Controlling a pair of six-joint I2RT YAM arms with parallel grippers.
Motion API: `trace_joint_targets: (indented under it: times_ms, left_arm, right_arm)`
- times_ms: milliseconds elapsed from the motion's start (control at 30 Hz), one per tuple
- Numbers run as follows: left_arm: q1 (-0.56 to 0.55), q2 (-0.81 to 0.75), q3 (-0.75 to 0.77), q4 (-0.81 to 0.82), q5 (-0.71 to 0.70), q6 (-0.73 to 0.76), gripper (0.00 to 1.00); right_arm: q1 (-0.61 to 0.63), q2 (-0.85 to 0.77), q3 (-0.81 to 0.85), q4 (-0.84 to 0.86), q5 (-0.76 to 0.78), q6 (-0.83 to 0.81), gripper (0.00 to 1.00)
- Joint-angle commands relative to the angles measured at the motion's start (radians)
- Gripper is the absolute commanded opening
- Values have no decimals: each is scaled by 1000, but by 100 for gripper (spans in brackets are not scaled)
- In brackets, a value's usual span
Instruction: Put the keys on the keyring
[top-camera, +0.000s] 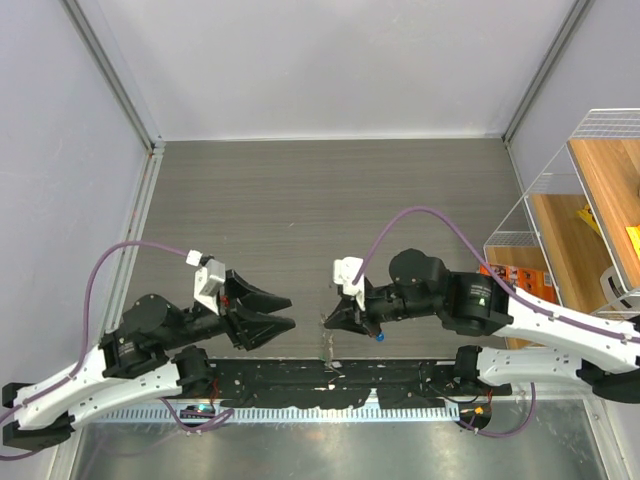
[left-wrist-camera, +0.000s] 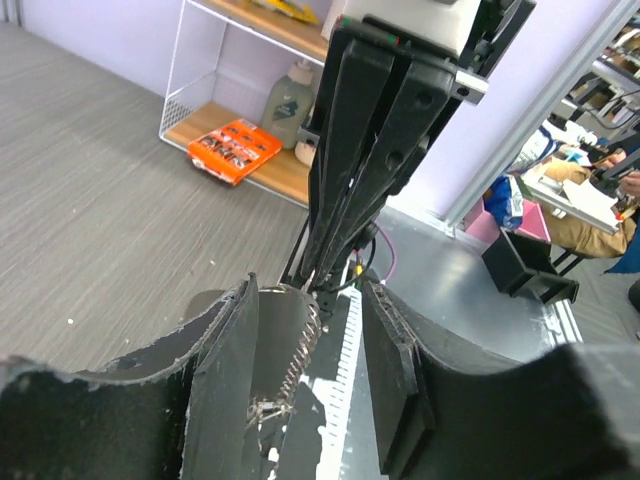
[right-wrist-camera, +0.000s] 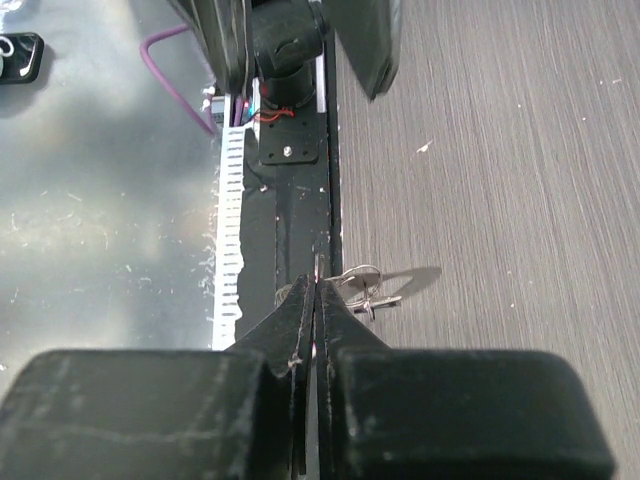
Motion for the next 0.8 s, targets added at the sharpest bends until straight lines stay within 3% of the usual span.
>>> trace_joint_targets:
  times_ms: [0, 433, 767]
  left_arm:
    - [0, 31, -8, 132, 9, 20, 53]
    - [0, 347, -51, 307, 43, 21, 57]
    - [-2, 703, 27, 282, -21, -8, 66]
  right_arm:
    - [9, -91, -46, 53, 9, 13, 5]
    - [9, -517, -189, 56, 116, 130, 5]
    - [9, -611, -121, -42, 214, 182, 6]
